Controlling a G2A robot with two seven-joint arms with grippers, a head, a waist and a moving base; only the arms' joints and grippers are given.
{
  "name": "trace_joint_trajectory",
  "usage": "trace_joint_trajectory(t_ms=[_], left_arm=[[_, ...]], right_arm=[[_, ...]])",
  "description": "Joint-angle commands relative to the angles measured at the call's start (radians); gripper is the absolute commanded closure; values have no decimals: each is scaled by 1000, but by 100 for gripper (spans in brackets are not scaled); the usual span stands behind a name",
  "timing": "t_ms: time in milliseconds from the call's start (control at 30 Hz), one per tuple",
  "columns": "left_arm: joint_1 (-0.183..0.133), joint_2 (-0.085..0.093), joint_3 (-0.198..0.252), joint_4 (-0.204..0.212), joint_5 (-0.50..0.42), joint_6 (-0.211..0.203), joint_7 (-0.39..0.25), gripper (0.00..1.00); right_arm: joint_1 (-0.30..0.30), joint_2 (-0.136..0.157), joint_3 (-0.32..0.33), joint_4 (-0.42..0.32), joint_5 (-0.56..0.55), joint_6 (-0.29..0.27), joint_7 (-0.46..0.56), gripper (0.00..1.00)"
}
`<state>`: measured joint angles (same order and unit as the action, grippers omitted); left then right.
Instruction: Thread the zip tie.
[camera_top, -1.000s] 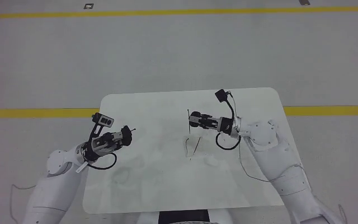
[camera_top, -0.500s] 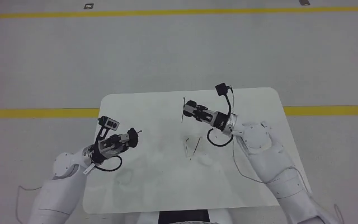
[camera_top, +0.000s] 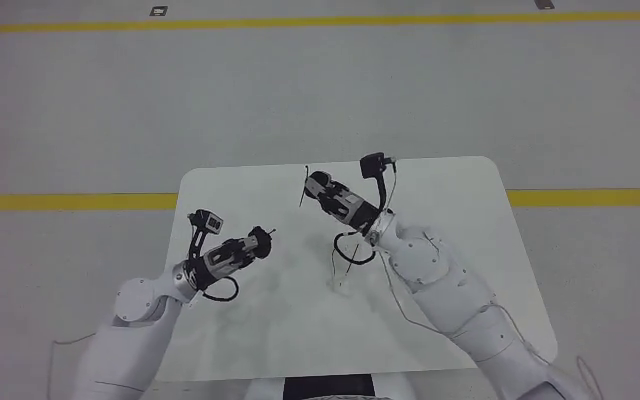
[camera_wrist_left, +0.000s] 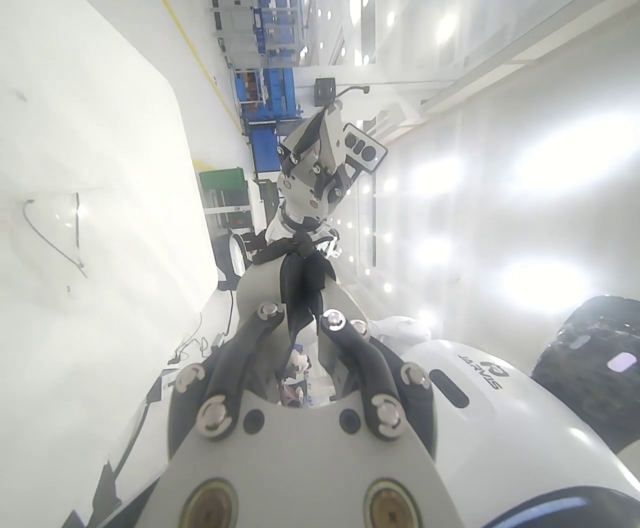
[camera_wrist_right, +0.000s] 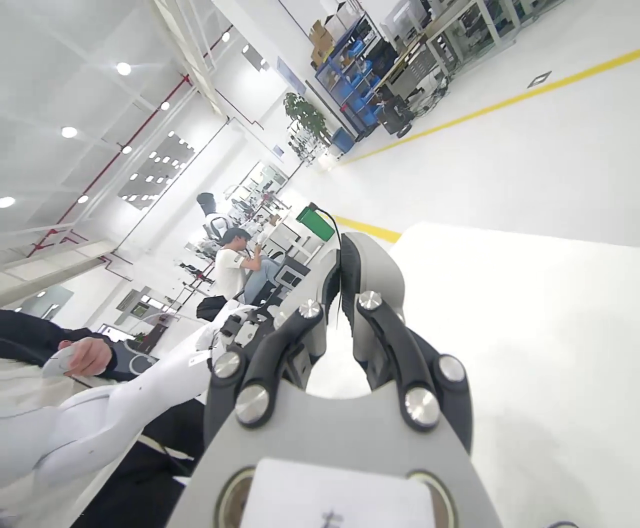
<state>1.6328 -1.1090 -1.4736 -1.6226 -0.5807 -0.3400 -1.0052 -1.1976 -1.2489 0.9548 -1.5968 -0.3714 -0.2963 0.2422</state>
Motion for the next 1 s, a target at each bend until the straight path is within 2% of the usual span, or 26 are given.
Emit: trace_joint_trajectory(t_ms=[0, 300, 433, 533, 700, 967], left_arm=[[-1, -1, -1, -1, 1, 0, -1, 100], [-1, -1, -1, -1, 1, 0, -1, 100], [9, -7, 31, -7, 4, 0, 69, 100], [13, -16, 39, -17, 16, 0, 134, 100], [4, -36, 48, -22, 68, 0, 199, 100], [-40, -64, 58, 14, 98, 0, 232, 100]], right_arm=[[0, 0, 1, 0, 1, 0, 0, 100], [0, 0, 1, 0, 1, 0, 0, 100], [-17, -4, -2, -17, -52, 26, -71, 100], [-37, -12, -19, -32, -149, 74, -196, 100], [-51, -27, -71, -30, -297, 119, -316, 100], [-66, -43, -102, -21, -383, 140, -380, 100]])
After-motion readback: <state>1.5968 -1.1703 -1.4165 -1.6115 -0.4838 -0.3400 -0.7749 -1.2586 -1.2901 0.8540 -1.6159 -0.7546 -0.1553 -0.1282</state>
